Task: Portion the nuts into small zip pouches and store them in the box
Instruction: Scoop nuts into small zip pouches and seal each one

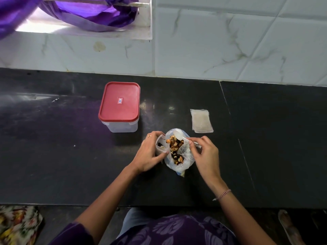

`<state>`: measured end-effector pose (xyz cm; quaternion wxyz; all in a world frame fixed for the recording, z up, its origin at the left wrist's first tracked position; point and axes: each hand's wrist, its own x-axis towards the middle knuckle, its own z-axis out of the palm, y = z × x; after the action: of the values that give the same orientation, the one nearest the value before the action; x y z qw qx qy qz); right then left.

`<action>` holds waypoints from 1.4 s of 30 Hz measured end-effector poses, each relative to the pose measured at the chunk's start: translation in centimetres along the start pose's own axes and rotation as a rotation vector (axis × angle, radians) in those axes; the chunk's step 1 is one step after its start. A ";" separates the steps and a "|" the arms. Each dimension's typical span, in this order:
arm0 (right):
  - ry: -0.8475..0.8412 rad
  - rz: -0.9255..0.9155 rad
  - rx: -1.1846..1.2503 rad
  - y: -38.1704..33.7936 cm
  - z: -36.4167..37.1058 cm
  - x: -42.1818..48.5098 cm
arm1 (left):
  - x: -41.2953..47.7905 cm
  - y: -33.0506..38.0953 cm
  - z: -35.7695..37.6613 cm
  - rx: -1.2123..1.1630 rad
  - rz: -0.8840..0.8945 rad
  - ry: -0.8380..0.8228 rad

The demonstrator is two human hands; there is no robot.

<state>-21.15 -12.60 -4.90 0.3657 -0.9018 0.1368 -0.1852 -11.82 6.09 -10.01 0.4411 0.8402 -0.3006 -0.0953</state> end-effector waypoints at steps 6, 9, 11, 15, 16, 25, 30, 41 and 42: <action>-0.021 -0.078 0.068 -2.3 -0.4 -1.4 | 0.2 0.4 0.2 -0.035 0.033 0.032; -0.002 -0.156 0.082 -3.1 -0.7 -1.3 | 0.1 0.9 0.2 -0.033 0.050 0.059; 0.038 -0.154 0.068 -2.7 -1.0 -0.6 | 0.0 0.9 0.1 -0.044 0.061 0.082; 0.001 -0.114 -0.140 -0.3 -0.4 1.2 | -0.2 0.1 -0.1 -0.007 0.119 0.134; -0.030 -0.130 -0.207 0.3 0.0 1.5 | -0.2 -0.1 -0.1 0.016 0.123 0.143; -0.237 -0.364 -0.610 2.0 1.1 0.9 | -0.9 -0.7 -0.3 0.037 0.085 0.161; -0.148 -0.409 -0.558 2.3 0.1 0.2 | -1.3 -0.8 -0.5 0.064 0.081 0.162; -0.203 -0.141 -0.416 1.4 0.9 1.8 | -1.9 -0.6 0.3 0.179 0.044 0.016; -0.216 -0.150 -0.426 1.3 0.7 1.9 | -2.0 -0.6 0.5 0.175 0.039 0.000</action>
<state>-19.29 -13.76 -5.84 0.1651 -0.9807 0.0657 -0.0812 -13.34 7.18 -10.99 0.3678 0.8695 -0.3243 -0.0601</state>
